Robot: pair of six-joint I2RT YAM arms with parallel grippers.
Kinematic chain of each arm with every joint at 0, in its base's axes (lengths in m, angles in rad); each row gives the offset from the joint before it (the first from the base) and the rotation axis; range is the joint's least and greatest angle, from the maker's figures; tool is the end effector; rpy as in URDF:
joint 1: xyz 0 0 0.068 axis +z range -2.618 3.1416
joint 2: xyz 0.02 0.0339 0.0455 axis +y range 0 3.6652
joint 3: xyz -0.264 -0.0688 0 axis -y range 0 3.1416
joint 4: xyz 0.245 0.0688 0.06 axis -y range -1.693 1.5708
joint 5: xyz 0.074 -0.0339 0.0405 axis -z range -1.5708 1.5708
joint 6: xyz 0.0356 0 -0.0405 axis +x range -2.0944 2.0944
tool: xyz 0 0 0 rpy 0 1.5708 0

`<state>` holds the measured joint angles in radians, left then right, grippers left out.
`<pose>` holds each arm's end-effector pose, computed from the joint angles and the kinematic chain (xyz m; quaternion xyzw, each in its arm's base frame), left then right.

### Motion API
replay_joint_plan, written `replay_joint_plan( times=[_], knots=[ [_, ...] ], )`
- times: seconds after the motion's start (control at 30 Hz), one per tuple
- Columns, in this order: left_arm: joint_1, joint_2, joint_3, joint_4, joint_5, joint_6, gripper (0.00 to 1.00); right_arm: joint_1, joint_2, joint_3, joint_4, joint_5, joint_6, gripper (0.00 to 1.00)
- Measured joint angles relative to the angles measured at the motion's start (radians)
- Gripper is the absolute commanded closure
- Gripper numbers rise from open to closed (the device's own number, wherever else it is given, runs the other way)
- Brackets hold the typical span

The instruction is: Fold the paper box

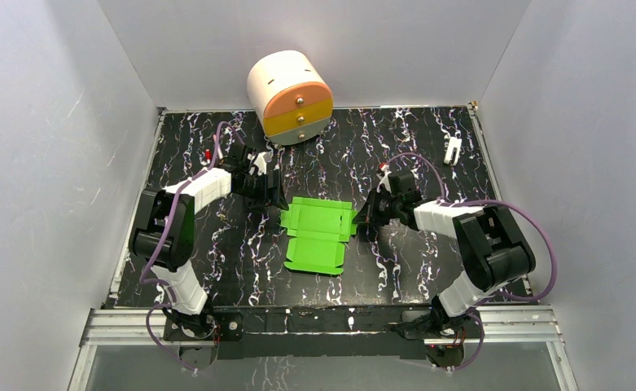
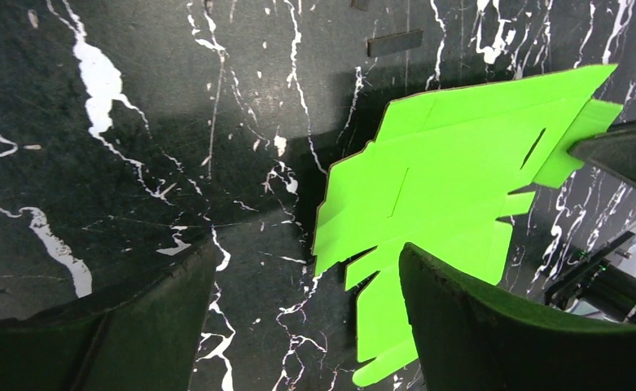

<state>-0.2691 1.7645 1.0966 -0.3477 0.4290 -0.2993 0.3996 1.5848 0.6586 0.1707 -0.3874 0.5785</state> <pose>0.3396 -0.1090 0.1775 0.0441 0.9405 -0.2716 0.1996 0.2681 0.1278 0.1443 0.0045 0.9041 0.3388 0.2604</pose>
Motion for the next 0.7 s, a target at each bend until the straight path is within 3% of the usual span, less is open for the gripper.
replay_joint_plan(
  times=[0.37, 0.7],
  knots=[
    [0.000, 0.023, -0.032, 0.048, 0.127, -0.023, 0.39, -0.083, 0.000, 0.033, -0.088, -0.134, -0.222, 1.00],
    [-0.017, 0.001, -0.179, 0.261, 0.201, -0.150, 0.59, -0.099, 0.026, 0.033, -0.063, -0.207, -0.265, 1.00]
  ],
)
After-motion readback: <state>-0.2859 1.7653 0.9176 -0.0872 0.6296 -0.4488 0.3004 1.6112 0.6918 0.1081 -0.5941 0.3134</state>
